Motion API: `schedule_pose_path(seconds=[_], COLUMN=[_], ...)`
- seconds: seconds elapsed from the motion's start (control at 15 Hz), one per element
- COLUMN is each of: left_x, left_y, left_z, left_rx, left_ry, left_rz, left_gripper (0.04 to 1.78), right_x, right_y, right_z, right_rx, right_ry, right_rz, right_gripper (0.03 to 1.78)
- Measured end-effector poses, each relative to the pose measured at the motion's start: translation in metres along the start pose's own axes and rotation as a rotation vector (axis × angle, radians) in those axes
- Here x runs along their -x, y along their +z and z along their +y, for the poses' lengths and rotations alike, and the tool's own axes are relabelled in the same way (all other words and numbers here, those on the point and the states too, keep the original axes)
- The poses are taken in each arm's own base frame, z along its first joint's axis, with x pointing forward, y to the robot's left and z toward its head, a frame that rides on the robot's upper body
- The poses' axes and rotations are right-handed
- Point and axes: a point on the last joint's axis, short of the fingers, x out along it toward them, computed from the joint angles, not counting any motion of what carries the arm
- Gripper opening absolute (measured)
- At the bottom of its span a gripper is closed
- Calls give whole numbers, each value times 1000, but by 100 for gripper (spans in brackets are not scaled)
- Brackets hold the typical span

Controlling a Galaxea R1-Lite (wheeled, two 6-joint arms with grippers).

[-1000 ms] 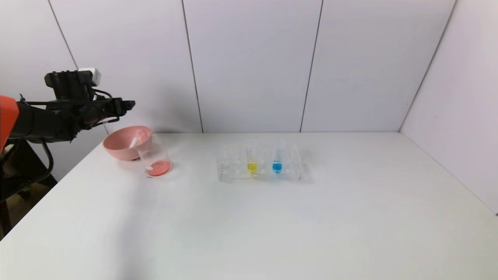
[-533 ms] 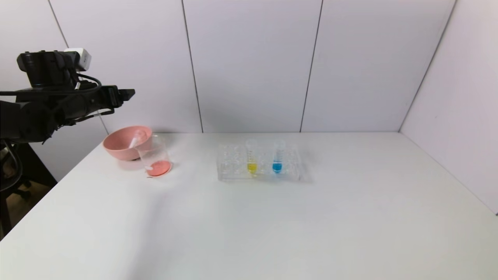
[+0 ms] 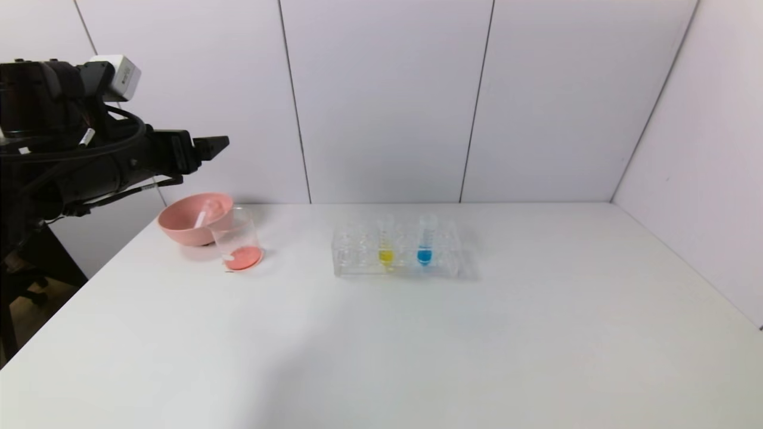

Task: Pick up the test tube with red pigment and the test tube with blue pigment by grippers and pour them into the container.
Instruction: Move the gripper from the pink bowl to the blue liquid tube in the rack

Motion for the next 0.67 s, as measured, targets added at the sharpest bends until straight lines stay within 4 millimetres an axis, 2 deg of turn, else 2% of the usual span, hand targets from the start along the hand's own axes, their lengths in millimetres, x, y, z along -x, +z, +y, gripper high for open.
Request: schedule_pose_path(seconds=[0.33,0.67], left_x=[48,78], left_y=[-6,-13], left_z=[-17,-30], left_rx=[-5,-65], left_ry=[-63,-130], left_rz=[0,-3], left_gripper=[176,176], right_x=[0,0], right_y=[0,0], right_z=[0,0], right_rx=[0,0], right_ry=[0,0], right_rz=[0,0], right_gripper=[177,177])
